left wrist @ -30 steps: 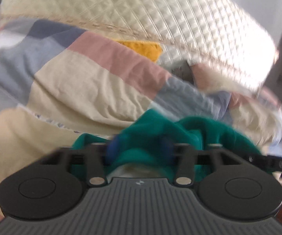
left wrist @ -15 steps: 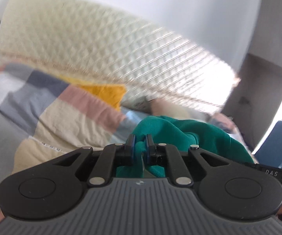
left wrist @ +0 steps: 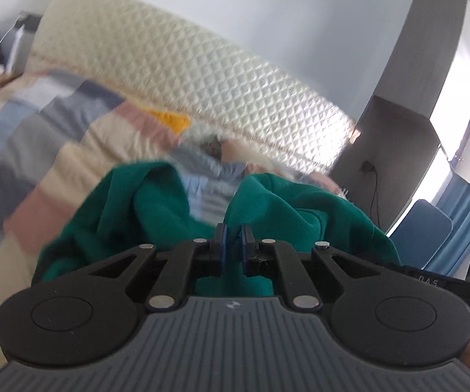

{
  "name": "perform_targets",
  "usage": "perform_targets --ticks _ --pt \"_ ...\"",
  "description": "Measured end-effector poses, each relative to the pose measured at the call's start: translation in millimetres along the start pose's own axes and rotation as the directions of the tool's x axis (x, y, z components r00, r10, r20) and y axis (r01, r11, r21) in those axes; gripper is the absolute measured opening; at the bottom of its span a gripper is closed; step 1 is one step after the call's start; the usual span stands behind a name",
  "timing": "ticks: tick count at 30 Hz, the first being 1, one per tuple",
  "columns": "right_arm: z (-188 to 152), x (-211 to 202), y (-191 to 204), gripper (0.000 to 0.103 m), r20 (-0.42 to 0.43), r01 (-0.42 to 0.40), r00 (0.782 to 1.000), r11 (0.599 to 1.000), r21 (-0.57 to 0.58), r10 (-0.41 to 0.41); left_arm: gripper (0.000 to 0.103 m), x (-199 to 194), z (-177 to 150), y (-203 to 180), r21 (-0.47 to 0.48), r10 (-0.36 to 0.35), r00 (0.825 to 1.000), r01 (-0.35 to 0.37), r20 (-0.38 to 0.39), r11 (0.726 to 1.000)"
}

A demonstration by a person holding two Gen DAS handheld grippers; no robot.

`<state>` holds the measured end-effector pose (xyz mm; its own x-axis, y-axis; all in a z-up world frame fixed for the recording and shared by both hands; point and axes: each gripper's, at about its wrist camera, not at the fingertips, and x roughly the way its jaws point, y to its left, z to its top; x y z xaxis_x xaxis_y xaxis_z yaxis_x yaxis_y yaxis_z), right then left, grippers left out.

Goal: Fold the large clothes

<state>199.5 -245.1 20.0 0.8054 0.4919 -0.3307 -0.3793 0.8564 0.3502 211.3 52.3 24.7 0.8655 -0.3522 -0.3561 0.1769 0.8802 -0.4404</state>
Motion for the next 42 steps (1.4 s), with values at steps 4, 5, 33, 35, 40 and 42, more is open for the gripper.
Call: perform_targets --ticks 4,5,33,35,40,42 --pt "-49.7 0.7 0.6 0.013 -0.146 0.104 0.984 0.995 -0.003 -0.104 0.009 -8.6 -61.4 9.7 -0.014 0.085 0.993 -0.086 -0.087 0.996" --pt "-60.7 3.4 -0.4 0.013 -0.173 0.123 0.977 0.992 -0.006 -0.122 0.009 -8.7 -74.0 12.5 -0.022 0.098 0.989 -0.101 -0.110 0.995" --pt "-75.6 -41.9 -2.7 0.057 -0.070 -0.103 0.991 0.988 0.114 0.111 0.050 -10.7 -95.6 27.0 -0.075 0.082 0.996 -0.084 -0.027 0.994" --pt "-73.8 -35.3 -3.6 0.057 -0.055 -0.117 0.991 0.984 0.136 0.125 0.050 2.5 -90.4 21.6 -0.042 0.080 0.996 -0.082 -0.035 0.996" --pt "-69.1 -9.4 -3.7 0.056 -0.054 -0.085 0.994 0.984 0.154 0.095 0.050 49.5 -79.2 15.9 0.044 0.106 0.990 -0.103 -0.090 0.994" --pt "-67.9 2.2 -7.7 0.056 -0.057 -0.086 0.994 0.982 0.170 0.097 0.050 66.3 -75.7 14.5 0.083 0.111 0.987 -0.102 -0.113 0.991"
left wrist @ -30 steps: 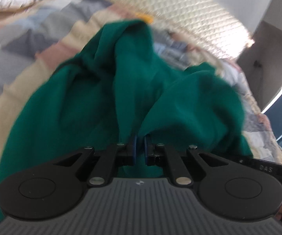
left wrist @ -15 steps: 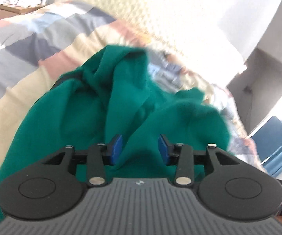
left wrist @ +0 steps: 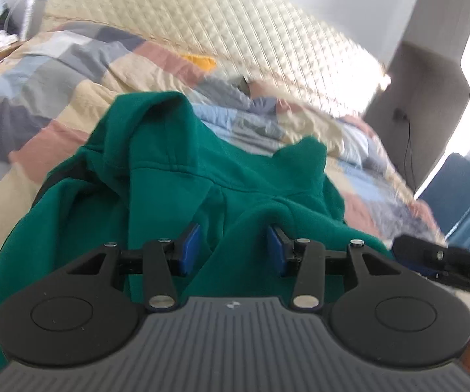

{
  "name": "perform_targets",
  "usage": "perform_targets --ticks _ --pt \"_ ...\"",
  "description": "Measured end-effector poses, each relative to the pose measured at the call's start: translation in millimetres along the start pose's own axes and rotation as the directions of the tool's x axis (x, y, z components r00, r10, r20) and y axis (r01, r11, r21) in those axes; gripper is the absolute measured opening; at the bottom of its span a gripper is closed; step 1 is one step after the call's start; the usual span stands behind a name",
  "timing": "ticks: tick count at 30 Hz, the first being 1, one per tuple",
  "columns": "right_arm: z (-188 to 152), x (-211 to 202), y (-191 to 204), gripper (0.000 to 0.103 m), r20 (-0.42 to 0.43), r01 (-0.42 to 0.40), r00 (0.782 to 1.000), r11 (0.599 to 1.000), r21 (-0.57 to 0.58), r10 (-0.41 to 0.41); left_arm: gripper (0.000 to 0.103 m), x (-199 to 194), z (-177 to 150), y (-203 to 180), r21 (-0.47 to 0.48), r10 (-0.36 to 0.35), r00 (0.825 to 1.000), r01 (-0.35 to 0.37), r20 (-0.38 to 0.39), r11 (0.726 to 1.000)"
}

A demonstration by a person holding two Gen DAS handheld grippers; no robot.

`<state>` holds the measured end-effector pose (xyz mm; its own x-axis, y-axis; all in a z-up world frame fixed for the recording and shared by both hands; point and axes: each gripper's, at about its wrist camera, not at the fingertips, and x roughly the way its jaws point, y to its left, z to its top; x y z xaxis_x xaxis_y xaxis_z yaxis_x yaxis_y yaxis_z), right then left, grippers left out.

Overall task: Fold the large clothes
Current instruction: 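Move both grippers to the folded top edge and grasp it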

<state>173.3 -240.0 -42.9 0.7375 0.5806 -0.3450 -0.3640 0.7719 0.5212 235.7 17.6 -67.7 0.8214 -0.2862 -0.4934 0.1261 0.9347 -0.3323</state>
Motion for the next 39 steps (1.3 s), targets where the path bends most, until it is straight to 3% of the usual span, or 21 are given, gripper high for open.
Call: perform_targets --ticks 4,10,13,19,22,26,30,32,36,38,39 --pt "-1.9 22.8 -1.9 0.054 -0.020 0.009 1.000 1.000 -0.023 -0.009 0.050 31.2 -1.5 3.0 0.027 0.001 1.000 0.000 -0.029 1.000" --pt "-11.8 52.8 0.8 0.053 -0.075 0.079 0.993 0.985 -0.154 -0.091 0.050 68.5 -19.8 13.2 0.047 0.020 0.993 -0.015 -0.114 0.999" --pt "-19.7 69.4 -4.8 0.043 -0.140 0.129 0.978 0.974 -0.187 -0.156 0.050 75.0 -22.9 16.7 0.055 0.022 0.992 -0.016 -0.126 0.998" --pt "-38.6 90.9 -19.3 0.040 -0.267 0.168 0.940 0.969 -0.179 -0.212 0.050 90.5 -39.2 17.0 0.085 0.045 0.979 -0.029 -0.198 0.996" --pt "-42.0 90.4 -12.3 0.040 -0.271 0.177 0.933 0.958 -0.224 -0.235 0.047 89.8 -42.8 15.0 0.074 0.043 0.978 -0.028 -0.203 0.997" --pt "-42.8 82.6 -16.0 0.039 -0.287 0.174 0.931 0.965 -0.196 -0.226 0.047 83.1 -48.0 14.1 0.047 0.038 0.977 -0.028 -0.212 0.999" --pt "-40.7 70.9 -11.6 0.039 -0.265 0.176 0.939 0.967 -0.185 -0.221 0.047 72.4 -45.6 11.8 0.041 0.040 0.980 -0.032 -0.196 0.999" --pt "-39.2 61.9 -8.9 0.041 -0.245 0.167 0.947 0.970 -0.175 -0.207 0.047 58.6 -41.6 17.5 -0.009 0.020 0.984 -0.022 -0.175 1.000" --pt "-25.6 38.2 -13.7 0.043 -0.168 0.128 0.976 0.990 -0.054 -0.135 0.050 19.3 -23.4 25.4 -0.058 0.009 0.999 -0.011 -0.035 0.998" --pt "-14.3 27.1 -19.3 0.044 -0.118 0.094 0.989 0.995 0.013 -0.092 0.057 2.3 -10.8 34.1 -0.103 0.008 0.999 -0.004 0.037 0.995" --pt "-8.6 22.5 -21.7 0.049 -0.089 0.083 0.993 0.996 0.035 -0.080 0.058 -3.0 -4.1 41.5 -0.145 0.006 0.998 0.003 0.061 0.989"
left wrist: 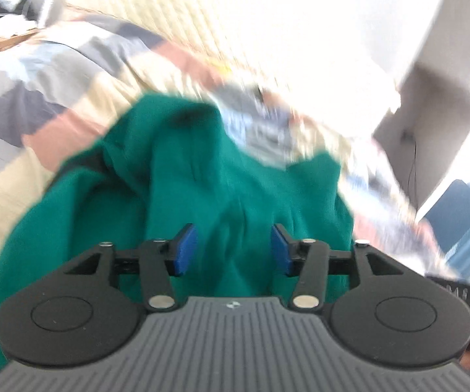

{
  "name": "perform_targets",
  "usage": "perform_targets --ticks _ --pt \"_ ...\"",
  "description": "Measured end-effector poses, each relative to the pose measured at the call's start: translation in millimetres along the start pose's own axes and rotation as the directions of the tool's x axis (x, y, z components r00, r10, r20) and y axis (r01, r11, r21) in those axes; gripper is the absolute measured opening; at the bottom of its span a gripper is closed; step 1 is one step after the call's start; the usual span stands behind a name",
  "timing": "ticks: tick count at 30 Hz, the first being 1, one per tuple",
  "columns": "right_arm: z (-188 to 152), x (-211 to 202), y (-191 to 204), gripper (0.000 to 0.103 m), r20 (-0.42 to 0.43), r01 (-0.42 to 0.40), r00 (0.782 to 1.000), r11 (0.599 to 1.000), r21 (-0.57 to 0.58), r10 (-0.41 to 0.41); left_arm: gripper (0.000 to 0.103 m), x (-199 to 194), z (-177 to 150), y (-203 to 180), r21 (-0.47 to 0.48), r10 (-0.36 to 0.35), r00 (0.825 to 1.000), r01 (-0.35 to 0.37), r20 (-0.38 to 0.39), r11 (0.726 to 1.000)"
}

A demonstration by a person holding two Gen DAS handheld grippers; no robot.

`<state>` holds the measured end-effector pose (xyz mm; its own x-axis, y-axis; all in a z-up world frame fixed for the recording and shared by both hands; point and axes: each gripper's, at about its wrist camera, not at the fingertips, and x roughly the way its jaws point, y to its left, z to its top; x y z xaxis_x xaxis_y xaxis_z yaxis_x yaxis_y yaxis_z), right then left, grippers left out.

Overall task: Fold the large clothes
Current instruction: 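Move both grippers to the folded top edge and grasp it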

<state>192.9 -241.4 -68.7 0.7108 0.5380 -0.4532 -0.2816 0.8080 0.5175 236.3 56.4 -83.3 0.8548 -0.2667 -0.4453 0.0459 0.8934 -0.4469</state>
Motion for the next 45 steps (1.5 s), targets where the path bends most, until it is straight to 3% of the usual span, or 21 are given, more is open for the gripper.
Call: perform_targets --ticks 3,9,13,15,16,17,21,24,27,32,35,38,42,45 --pt "14.9 -1.2 -5.9 0.057 0.056 0.006 0.998 1.000 0.024 -0.008 0.059 5.2 19.4 16.8 -0.095 0.001 1.000 0.002 0.027 0.996" --pt "43.7 44.6 -27.5 0.057 0.041 0.114 0.992 0.991 0.076 -0.117 0.059 51.6 31.5 36.1 -0.105 0.088 0.996 -0.085 0.025 0.991" --pt "49.9 73.5 -41.5 0.057 0.052 0.186 0.980 0.980 0.072 -0.190 0.059 74.6 27.8 49.0 -0.134 0.093 0.996 -0.090 0.010 0.987" --pt "49.7 87.6 -49.3 0.057 0.037 0.162 0.986 0.984 0.077 -0.165 0.052 84.4 23.8 55.2 -0.133 0.081 0.997 -0.080 0.003 0.988" --pt "48.2 92.6 -53.3 0.056 0.036 0.141 0.989 0.986 0.090 -0.144 0.041 87.6 22.4 55.4 -0.124 0.056 0.998 -0.055 0.000 0.991" --pt "45.5 96.1 -56.3 0.056 0.035 0.125 0.991 0.987 0.100 -0.129 0.041 92.9 21.2 56.1 -0.122 0.046 0.999 -0.045 -0.001 0.991" --pt "40.0 113.6 -61.5 0.042 0.018 0.124 0.992 0.986 0.113 -0.127 0.032 108.5 15.3 57.2 -0.103 0.076 0.996 -0.080 -0.041 0.991" --pt "40.2 121.8 -60.4 0.033 -0.005 0.137 0.991 0.988 0.068 -0.137 0.021 112.9 17.2 64.8 -0.120 0.057 0.997 -0.062 -0.046 0.991" --pt "41.4 121.8 -56.3 0.021 0.001 0.151 0.989 0.988 0.035 -0.151 0.017 101.1 20.9 65.4 -0.149 0.015 0.999 -0.009 0.038 0.989" --pt "40.2 98.1 -37.8 0.012 0.152 0.156 0.976 0.988 -0.009 -0.153 0.016 79.0 30.8 58.6 -0.187 -0.048 0.988 0.076 0.149 0.980" --pt "45.4 85.4 -26.4 0.011 0.224 0.150 0.965 0.988 -0.045 -0.136 0.016 75.1 36.5 57.8 -0.187 -0.050 0.987 0.078 0.153 0.979" --pt "47.6 94.3 -33.9 0.011 0.183 0.156 0.972 0.987 -0.030 -0.148 0.016 85.7 30.5 63.9 -0.206 -0.013 0.993 0.038 0.118 0.978" --pt "35.5 123.9 -52.2 0.012 0.038 0.219 0.975 0.976 -0.004 -0.219 0.016 104.3 16.2 62.7 -0.145 0.070 0.997 -0.064 0.037 0.987" --pt "30.5 128.8 -61.4 0.014 0.042 0.205 0.978 0.979 0.014 -0.205 0.017 108.9 6.7 65.1 -0.135 0.080 0.996 -0.075 0.035 0.988"
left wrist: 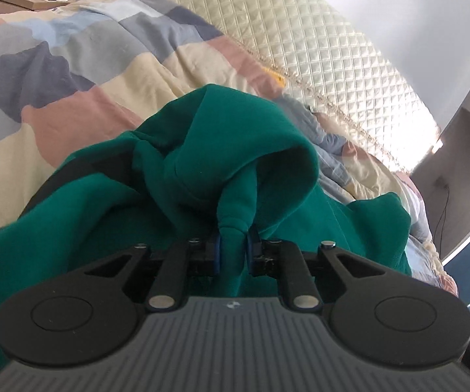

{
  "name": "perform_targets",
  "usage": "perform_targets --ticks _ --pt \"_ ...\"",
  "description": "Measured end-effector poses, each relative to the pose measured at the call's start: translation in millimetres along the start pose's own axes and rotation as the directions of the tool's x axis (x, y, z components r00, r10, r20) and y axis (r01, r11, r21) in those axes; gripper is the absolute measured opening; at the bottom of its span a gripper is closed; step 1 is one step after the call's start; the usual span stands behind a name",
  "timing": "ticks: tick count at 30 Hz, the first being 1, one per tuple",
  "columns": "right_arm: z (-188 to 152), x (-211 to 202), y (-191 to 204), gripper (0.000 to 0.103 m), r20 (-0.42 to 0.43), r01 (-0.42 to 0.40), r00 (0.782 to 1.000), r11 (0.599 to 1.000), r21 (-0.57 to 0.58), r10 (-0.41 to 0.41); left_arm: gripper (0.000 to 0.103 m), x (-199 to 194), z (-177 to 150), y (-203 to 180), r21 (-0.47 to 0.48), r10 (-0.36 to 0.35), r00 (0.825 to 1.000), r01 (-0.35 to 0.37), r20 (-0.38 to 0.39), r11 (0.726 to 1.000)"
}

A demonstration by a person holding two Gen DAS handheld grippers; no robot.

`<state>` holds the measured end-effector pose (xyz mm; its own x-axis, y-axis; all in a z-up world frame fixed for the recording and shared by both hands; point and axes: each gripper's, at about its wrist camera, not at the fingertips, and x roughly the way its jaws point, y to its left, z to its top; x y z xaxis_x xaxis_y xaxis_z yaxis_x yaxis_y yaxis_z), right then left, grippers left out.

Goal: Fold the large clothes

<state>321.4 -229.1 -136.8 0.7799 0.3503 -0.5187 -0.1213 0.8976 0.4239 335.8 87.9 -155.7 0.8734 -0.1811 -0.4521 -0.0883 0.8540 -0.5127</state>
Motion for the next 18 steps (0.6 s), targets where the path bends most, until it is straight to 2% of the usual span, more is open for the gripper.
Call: perform_targets --ticks 2,6,8,10,12,13,18 --pt "1.2 -3.2 -0.4 0.016 0.001 -0.002 1.000 1.000 0.010 0.002 0.019 -0.6 -1.4 -2.8 0.019 0.016 1.000 -0.016 -0.004 1.000" --pt "-3.0 -20.0 4.0 0.019 0.020 0.013 1.000 1.000 0.012 -0.014 0.021 -19.3 0.3 -19.3 0.117 0.031 0.999 -0.034 0.021 0.993" --pt "-4.7 -35.4 10.4 0.019 0.034 0.014 0.999 1.000 -0.009 -0.014 0.030 -35.0 -0.6 -25.0 0.125 0.044 0.998 -0.048 0.034 0.991" --pt "-6.3 -53.0 19.0 0.025 0.056 0.026 0.998 0.999 -0.046 -0.023 0.041 -54.6 -1.5 -30.2 0.122 0.048 0.997 -0.056 0.060 0.991" --pt "-9.0 -75.6 25.5 0.049 0.097 0.022 0.995 0.997 -0.080 -0.014 0.043 -75.6 -3.2 -37.9 0.134 0.021 0.997 -0.030 0.075 0.991" --pt "-10.3 -88.0 28.6 0.053 0.117 0.017 0.993 0.995 -0.093 -0.006 0.043 -85.4 -4.3 -43.5 0.147 0.011 0.997 -0.023 0.078 0.989" --pt "-14.5 -135.9 49.4 0.052 0.150 -0.022 0.987 0.986 -0.165 0.048 0.043 -127.4 -20.9 -77.2 0.246 -0.090 0.995 0.076 0.049 0.966"
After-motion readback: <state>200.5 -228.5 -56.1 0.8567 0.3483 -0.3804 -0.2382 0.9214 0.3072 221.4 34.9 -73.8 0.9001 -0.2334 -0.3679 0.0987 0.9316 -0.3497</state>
